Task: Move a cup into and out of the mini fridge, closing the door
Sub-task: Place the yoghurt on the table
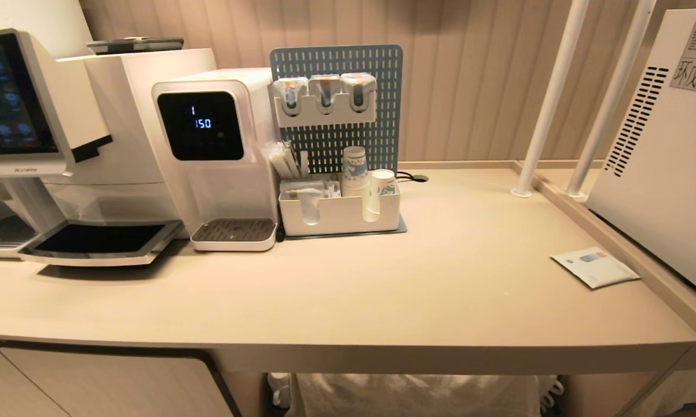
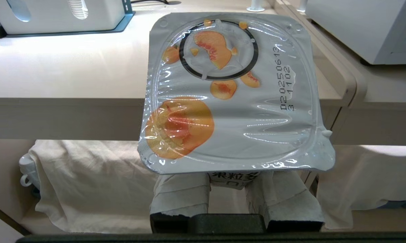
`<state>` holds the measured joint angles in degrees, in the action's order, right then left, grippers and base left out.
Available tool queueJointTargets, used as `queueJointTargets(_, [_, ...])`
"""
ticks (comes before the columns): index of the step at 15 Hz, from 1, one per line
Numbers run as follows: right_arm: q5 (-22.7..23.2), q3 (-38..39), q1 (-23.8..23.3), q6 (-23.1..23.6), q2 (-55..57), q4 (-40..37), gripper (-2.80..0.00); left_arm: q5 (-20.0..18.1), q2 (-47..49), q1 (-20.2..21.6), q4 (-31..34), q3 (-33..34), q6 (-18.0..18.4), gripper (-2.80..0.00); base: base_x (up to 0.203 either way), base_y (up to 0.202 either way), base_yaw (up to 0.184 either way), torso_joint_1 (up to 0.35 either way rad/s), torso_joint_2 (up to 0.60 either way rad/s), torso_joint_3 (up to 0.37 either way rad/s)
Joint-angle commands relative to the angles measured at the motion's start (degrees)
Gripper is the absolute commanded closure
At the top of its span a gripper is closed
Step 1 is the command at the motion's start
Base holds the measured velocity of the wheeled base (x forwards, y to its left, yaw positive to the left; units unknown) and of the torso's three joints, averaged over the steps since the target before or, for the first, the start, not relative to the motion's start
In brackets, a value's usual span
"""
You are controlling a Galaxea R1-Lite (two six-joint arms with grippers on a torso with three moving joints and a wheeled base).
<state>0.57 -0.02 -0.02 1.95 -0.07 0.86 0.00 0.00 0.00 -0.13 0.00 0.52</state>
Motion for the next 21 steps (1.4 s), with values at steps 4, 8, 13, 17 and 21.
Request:
queueJointTargets(4, [0.0, 0.6, 0.0, 0.2, 0.1, 0.1, 0.00, 0.1, 0.1, 0.0, 0.0, 0.0, -0.1, 0.00, 0.000, 0.000, 0.000, 0.000, 0.00, 0.000])
queueJointTargets(8, [-0.3, 0.5, 0.0, -2.5, 0.1, 0.1, 0.00, 0.0, 0.0, 0.0, 0.0, 0.0, -0.1, 0.00, 0.000, 0.000, 0.000, 0.000, 0.00, 0.000])
queueJointTargets(13, [0.4, -5.1, 0.0, -3.5, 2.1, -6.4, 0.00, 0.0, 0.1, 0.0, 0.0, 0.0, -0.1, 0.00, 0.000, 0.000, 0.000, 0.000, 0.00, 0.000])
queueJointTargets(17, [2.5, -27.3, 1.0, -8.8, 16.3, -23.6, 0.00, 0.1, 0.0, 0.0, 0.0, 0.0, -0.2, 0.00, 0.000, 0.000, 0.000, 0.000, 0.00, 0.000])
queueJointTargets(21, [1.0, -38.6, 8.6, -14.7, 31.7, -29.4, 0.00, 0.1, 0.0, 0.0, 0.0, 0.0, -0.2, 0.00, 0.000, 0.000, 0.000, 0.000, 0.00, 0.000])
